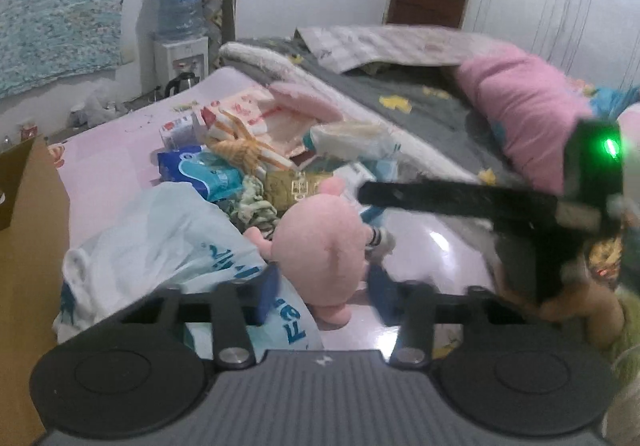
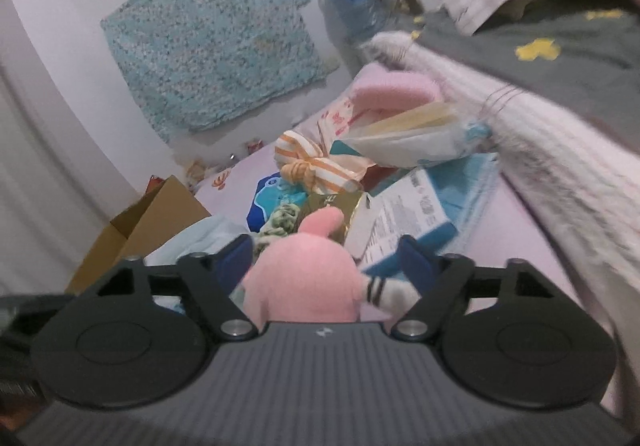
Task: Organize soft objects
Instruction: 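Reach the right gripper to the pink plush doll and close on it, then lift the pink plush doll with the right gripper off the bed, then carry the plush doll into the cardboard box and open the right gripper, then return the right gripper to the bed and grasp the clear yellow bag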
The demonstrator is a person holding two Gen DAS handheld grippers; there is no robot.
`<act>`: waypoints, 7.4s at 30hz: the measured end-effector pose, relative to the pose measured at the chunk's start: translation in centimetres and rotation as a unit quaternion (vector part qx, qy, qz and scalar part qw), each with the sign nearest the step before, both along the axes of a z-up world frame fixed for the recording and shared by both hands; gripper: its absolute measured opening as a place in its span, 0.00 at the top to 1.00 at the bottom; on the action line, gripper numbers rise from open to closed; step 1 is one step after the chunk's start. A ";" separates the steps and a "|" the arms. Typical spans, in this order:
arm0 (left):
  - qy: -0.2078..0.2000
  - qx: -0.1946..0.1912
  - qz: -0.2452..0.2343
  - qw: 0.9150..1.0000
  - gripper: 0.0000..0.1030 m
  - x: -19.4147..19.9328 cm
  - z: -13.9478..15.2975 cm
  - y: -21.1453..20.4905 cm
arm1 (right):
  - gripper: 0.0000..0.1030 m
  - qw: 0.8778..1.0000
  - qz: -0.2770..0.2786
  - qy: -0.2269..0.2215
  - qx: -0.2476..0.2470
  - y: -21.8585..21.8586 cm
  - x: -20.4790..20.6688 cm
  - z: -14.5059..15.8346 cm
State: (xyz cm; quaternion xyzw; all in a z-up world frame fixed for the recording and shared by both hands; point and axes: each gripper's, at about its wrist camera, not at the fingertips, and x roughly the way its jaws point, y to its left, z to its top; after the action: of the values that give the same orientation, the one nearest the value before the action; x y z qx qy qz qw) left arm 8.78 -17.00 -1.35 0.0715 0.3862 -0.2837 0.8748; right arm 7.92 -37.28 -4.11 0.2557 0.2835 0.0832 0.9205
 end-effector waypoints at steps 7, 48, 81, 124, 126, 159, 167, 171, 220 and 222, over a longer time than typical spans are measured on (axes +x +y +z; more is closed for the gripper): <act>0.018 0.021 0.004 1.000 0.69 0.9 -1.1 -0.6 | 0.52 0.994 0.043 0.061 0.082 -0.2 6.2 -3.2; -0.001 0.130 -0.065 0.989 0.51 0.1 -3.1 -6.3 | 0.51 0.924 0.091 0.050 0.369 -3.4 -3.2 -7.7; 0.095 -0.042 0.032 0.994 0.77 -0.8 -3.6 -1.8 | 0.48 0.961 0.009 0.041 0.275 -4.1 -6.6 -4.7; 0.103 -0.011 -0.031 0.994 0.33 -2.1 -4.6 -3.0 | 0.28 0.982 0.037 0.114 0.143 -0.6 -5.7 -4.4; 0.096 -0.018 -0.032 0.995 0.33 -2.5 -4.0 -2.6 | 0.28 0.985 0.036 0.106 0.135 -0.2 -6.2 -3.5; -0.010 -0.070 0.274 0.959 0.32 6.7 9.1 26.8 | 0.29 0.930 0.360 0.077 0.011 32.2 16.4 14.1; 0.055 -0.039 0.334 0.940 0.30 14.7 6.2 34.7 | 0.30 0.914 0.376 0.150 0.010 40.9 26.2 9.8; 0.068 -0.006 0.356 0.932 0.30 17.7 4.7 36.5 | 0.31 0.912 0.373 0.172 0.016 43.3 29.8 7.1; -0.029 -0.090 0.126 0.988 0.11 -1.6 6.8 15.1 | 0.22 0.993 0.050 0.026 0.104 -4.5 0.0 4.1; -0.034 -0.093 0.092 0.991 0.11 -2.2 5.9 12.0 | 0.23 0.994 0.028 0.038 0.100 -5.5 -0.9 2.2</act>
State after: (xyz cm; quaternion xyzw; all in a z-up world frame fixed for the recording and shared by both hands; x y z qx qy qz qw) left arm 6.57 -5.04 4.56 -0.0366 0.3331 -0.2337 0.9127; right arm 7.00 -42.78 -1.89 0.3418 0.3158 0.1269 0.8760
